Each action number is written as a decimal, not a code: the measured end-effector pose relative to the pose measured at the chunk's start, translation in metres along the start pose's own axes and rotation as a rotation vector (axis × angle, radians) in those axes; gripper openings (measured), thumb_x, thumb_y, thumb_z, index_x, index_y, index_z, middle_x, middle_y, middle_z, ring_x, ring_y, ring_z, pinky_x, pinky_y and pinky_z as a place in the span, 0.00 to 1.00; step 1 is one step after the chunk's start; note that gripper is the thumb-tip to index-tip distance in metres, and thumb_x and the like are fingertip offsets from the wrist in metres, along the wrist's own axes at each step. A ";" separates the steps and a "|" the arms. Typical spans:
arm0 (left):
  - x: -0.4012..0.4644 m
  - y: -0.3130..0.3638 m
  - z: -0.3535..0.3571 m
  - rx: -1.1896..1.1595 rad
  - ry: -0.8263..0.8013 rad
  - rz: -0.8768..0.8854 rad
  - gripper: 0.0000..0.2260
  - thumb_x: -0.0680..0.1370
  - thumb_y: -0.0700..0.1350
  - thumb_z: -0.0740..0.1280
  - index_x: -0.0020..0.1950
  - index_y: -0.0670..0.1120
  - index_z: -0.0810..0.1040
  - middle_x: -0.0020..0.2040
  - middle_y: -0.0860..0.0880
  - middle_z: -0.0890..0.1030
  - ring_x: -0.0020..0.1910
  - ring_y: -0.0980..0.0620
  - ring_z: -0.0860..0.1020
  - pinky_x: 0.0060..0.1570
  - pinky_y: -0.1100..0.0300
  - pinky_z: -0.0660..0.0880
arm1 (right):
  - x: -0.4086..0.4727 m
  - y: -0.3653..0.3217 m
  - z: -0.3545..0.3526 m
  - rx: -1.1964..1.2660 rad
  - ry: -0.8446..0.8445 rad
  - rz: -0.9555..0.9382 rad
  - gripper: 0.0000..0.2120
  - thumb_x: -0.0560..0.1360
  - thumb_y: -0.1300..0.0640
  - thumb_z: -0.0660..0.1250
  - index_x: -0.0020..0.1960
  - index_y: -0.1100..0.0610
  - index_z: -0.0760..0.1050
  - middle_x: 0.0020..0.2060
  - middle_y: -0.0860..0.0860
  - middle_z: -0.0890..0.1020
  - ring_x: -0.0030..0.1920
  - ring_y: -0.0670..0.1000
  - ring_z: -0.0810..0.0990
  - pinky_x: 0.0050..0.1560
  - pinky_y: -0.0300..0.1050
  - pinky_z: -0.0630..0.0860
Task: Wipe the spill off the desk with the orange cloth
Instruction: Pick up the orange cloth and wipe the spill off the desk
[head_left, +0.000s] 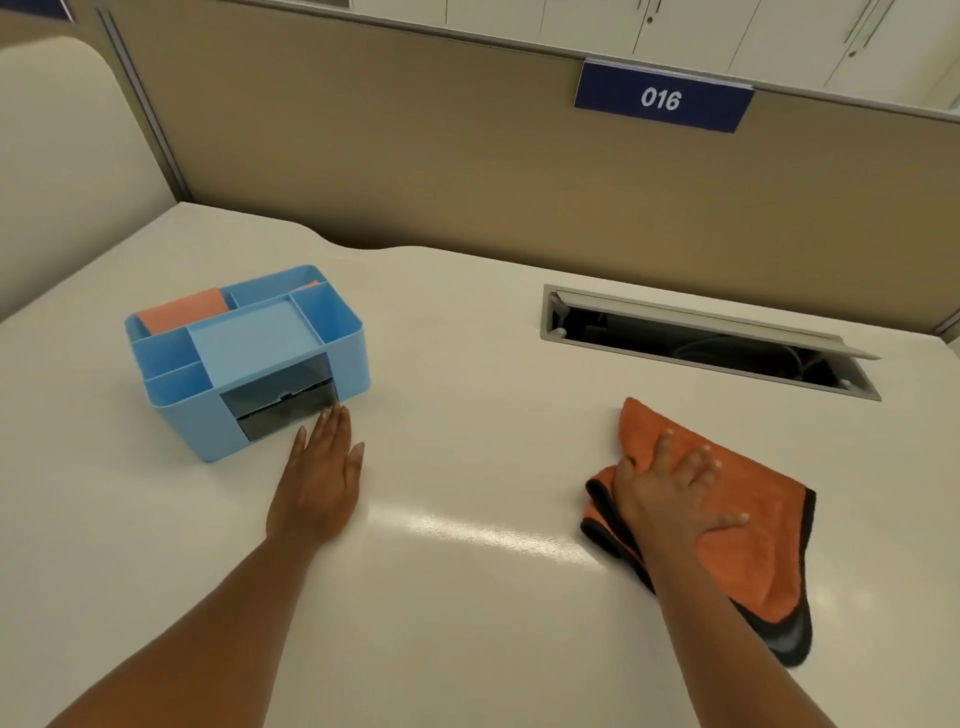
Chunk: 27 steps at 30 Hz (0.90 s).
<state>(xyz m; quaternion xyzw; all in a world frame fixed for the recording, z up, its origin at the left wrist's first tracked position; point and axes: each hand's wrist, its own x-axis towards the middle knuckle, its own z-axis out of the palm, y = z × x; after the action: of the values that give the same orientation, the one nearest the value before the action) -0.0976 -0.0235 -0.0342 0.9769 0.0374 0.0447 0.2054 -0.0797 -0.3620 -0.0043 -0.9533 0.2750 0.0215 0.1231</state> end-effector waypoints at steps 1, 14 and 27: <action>0.001 -0.001 0.000 0.004 0.002 0.000 0.23 0.81 0.48 0.45 0.74 0.42 0.46 0.77 0.46 0.51 0.76 0.52 0.48 0.74 0.56 0.42 | 0.012 -0.009 0.000 -0.003 -0.005 -0.015 0.29 0.77 0.43 0.46 0.75 0.49 0.43 0.76 0.56 0.43 0.75 0.58 0.41 0.65 0.77 0.39; -0.001 0.001 -0.002 -0.025 0.016 -0.009 0.23 0.81 0.47 0.46 0.74 0.44 0.46 0.77 0.47 0.51 0.76 0.54 0.48 0.73 0.59 0.40 | -0.001 -0.163 0.043 -0.058 -0.098 -0.610 0.25 0.79 0.49 0.44 0.75 0.50 0.44 0.76 0.48 0.45 0.76 0.51 0.41 0.69 0.69 0.38; -0.001 0.004 -0.035 0.244 0.419 -0.108 0.27 0.78 0.46 0.52 0.74 0.42 0.47 0.76 0.41 0.52 0.76 0.44 0.49 0.71 0.47 0.39 | -0.075 -0.172 0.064 -0.025 -0.088 -0.856 0.26 0.78 0.46 0.46 0.74 0.47 0.45 0.76 0.47 0.50 0.76 0.52 0.43 0.70 0.65 0.34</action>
<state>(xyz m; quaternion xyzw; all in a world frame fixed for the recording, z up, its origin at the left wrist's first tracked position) -0.1023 -0.0130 -0.0010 0.9605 0.1364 0.2303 0.0757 -0.0505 -0.1668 -0.0203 -0.9810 -0.1511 0.0126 0.1211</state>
